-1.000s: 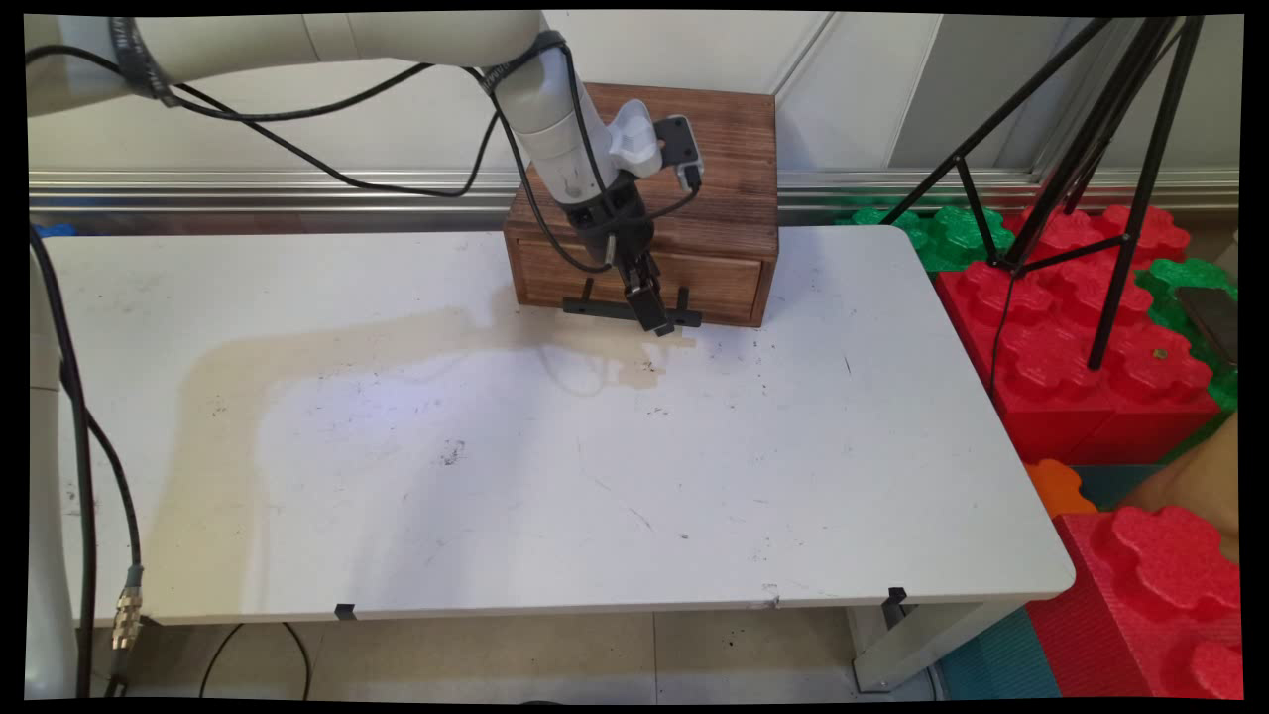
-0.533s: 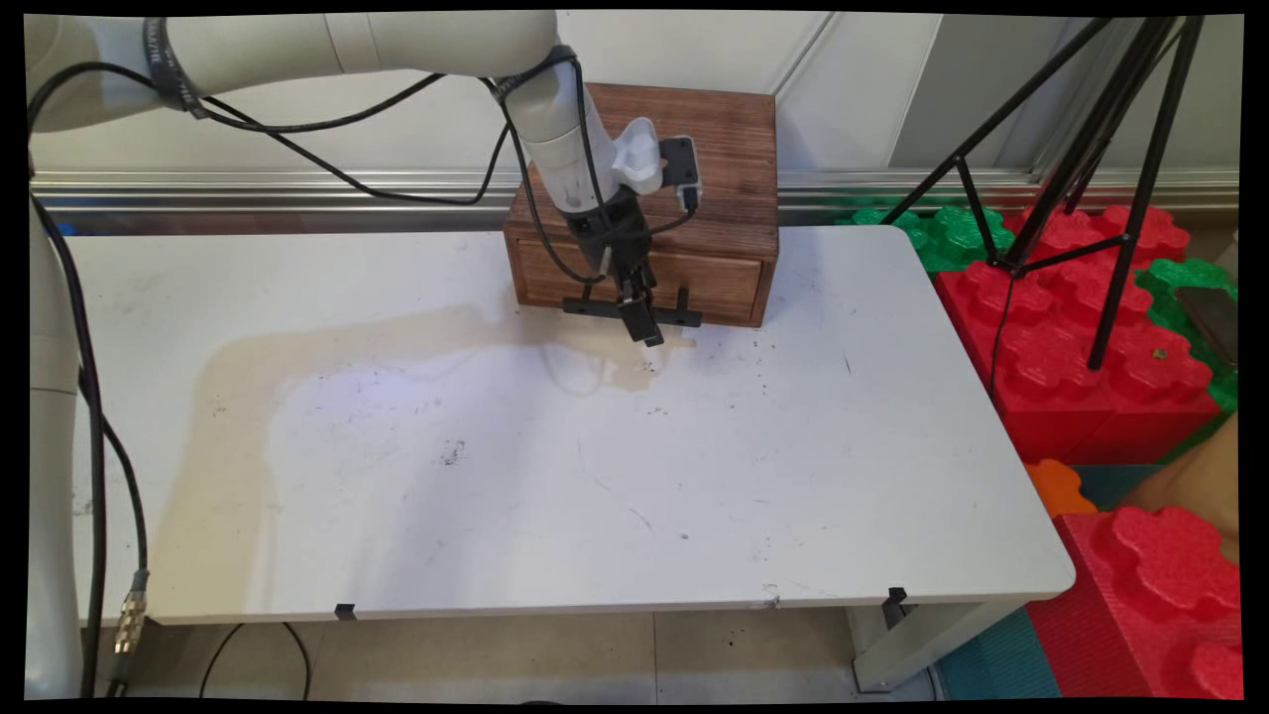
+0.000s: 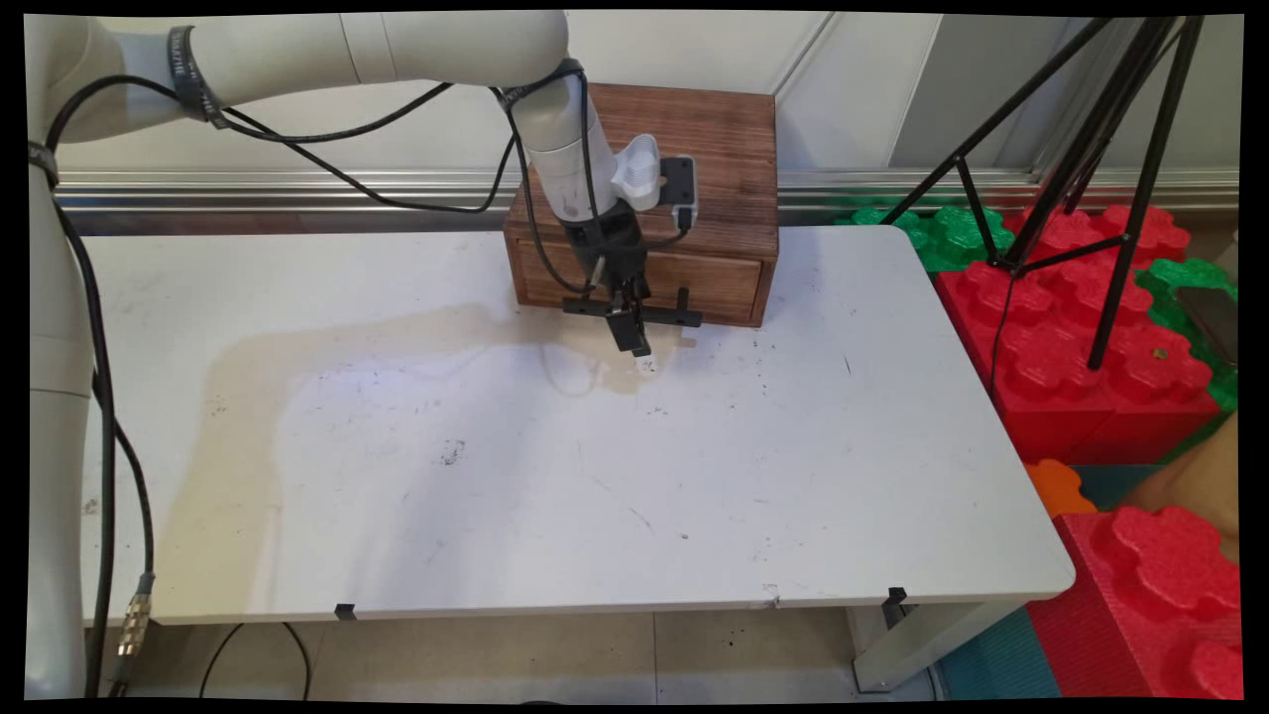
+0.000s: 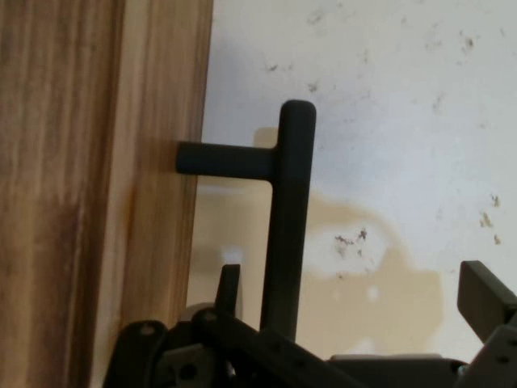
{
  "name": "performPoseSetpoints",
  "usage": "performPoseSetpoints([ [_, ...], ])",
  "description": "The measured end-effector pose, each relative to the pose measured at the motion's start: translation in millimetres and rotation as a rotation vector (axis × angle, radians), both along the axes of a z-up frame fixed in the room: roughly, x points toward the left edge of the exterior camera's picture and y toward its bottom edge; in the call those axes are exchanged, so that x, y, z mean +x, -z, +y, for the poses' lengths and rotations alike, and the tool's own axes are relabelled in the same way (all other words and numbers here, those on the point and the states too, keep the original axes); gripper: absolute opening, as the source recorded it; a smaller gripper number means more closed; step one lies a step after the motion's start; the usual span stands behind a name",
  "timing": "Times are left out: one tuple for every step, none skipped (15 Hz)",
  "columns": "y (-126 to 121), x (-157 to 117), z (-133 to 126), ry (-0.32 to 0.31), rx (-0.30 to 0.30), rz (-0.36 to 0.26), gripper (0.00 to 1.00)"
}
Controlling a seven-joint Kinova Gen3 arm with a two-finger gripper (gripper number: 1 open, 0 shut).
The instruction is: Open the drawer
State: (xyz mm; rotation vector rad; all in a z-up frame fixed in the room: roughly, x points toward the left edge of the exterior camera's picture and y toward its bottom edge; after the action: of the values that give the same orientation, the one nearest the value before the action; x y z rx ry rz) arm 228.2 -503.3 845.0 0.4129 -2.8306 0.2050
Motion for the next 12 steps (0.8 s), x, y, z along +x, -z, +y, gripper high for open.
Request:
performPoseSetpoints([
  [1, 0, 0, 0.01, 0.003, -0.007, 1.0],
  [2, 0, 0, 0.017, 0.005, -0.011, 1.0],
  [4, 1, 0, 0.025, 0.008, -0.017, 1.0],
  [4, 2, 0, 0.029, 0.009, -0.021, 1.0],
  [6, 2, 0, 0.037, 0.012, -0.026, 1.0],
  [6, 2, 1, 0.041, 0.014, -0.029, 1.0],
  [8, 3, 1, 0.046, 0.017, -0.034, 1.0],
  [8, 3, 1, 0.05, 0.018, -0.037, 1.0],
  [9, 3, 2, 0.055, 0.021, -0.041, 1.0],
  [10, 4, 2, 0.058, 0.022, -0.043, 1.0],
  [11, 4, 3, 0.062, 0.025, -0.047, 1.0],
  [12, 4, 3, 0.065, 0.026, -0.049, 1.0],
])
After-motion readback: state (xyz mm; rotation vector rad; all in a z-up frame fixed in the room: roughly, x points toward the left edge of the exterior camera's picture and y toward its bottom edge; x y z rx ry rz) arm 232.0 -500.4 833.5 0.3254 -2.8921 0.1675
